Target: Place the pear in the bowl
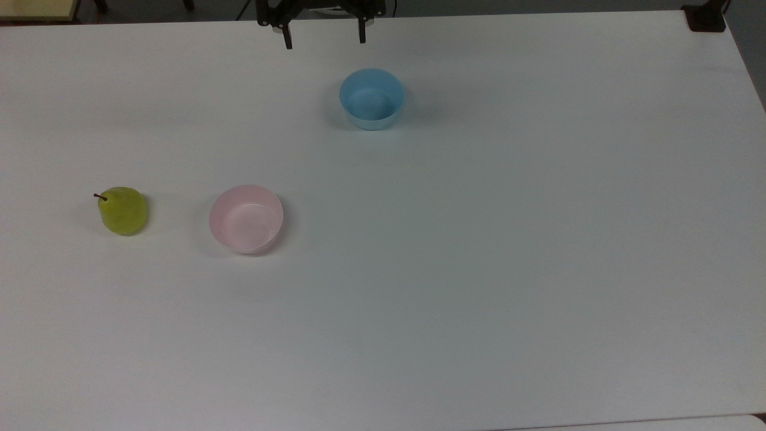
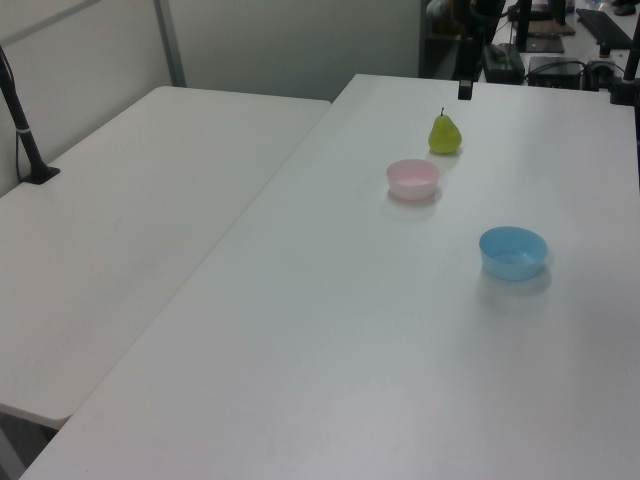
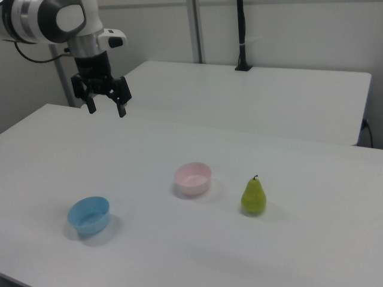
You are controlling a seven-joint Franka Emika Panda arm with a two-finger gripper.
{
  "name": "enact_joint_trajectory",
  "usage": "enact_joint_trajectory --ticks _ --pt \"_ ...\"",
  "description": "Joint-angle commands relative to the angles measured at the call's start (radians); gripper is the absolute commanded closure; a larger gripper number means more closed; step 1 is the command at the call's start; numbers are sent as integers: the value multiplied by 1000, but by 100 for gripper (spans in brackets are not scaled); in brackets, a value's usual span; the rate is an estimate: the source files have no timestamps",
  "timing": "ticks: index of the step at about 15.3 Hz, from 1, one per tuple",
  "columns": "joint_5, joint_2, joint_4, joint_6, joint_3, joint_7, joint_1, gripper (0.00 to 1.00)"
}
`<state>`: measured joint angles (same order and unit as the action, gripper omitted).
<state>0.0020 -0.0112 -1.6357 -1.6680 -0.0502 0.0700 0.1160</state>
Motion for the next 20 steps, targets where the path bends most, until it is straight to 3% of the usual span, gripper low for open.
enact_joint_trajectory --ticks 1,12,14,17,20 --pt "-7 27 -30 -30 -8 -13 8 0" --pt "-14 24 -29 -29 -11 11 -4 0" --pt "-16 22 -27 -26 -17 106 -35 0" --pt "-20 17 -21 -24 -17 362 -108 0" --pt "-17 -67 86 -21 -20 450 -202 0"
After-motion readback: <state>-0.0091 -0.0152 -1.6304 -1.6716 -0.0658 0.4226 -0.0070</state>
